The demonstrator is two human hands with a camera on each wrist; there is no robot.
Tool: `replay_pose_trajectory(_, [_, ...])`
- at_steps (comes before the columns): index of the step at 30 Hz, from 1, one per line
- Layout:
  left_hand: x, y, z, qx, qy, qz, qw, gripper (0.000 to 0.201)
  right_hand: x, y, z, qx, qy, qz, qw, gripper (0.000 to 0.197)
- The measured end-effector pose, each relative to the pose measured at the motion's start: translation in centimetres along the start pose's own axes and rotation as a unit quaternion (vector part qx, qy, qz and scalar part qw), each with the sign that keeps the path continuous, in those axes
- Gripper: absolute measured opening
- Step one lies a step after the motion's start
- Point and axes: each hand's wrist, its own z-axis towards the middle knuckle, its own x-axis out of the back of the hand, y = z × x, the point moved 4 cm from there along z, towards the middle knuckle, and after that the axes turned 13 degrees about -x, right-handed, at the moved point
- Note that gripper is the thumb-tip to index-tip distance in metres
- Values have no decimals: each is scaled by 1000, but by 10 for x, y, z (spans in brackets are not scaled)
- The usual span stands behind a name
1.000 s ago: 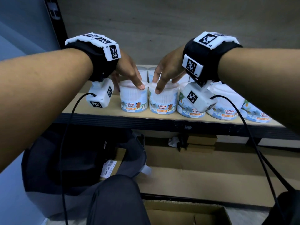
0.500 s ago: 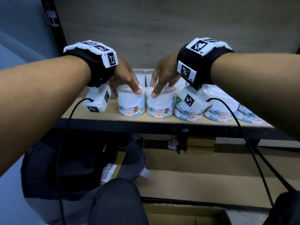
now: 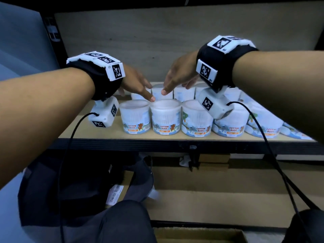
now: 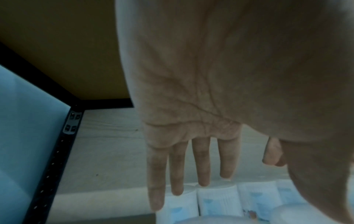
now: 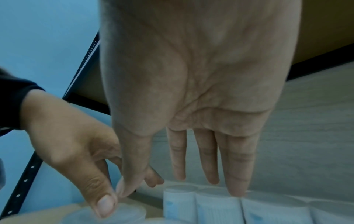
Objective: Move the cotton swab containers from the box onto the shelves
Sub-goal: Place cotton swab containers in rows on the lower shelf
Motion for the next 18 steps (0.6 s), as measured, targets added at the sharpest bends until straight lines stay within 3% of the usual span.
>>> replay_pose_trajectory(9, [22, 65, 41, -126, 80, 81, 985, 53, 41, 79, -7, -61, 55, -12, 997, 47])
replay_pose_trajectory(18, [26, 144, 106, -187, 109, 100, 971, 48, 67, 175, 0, -138, 65, -60, 986, 46])
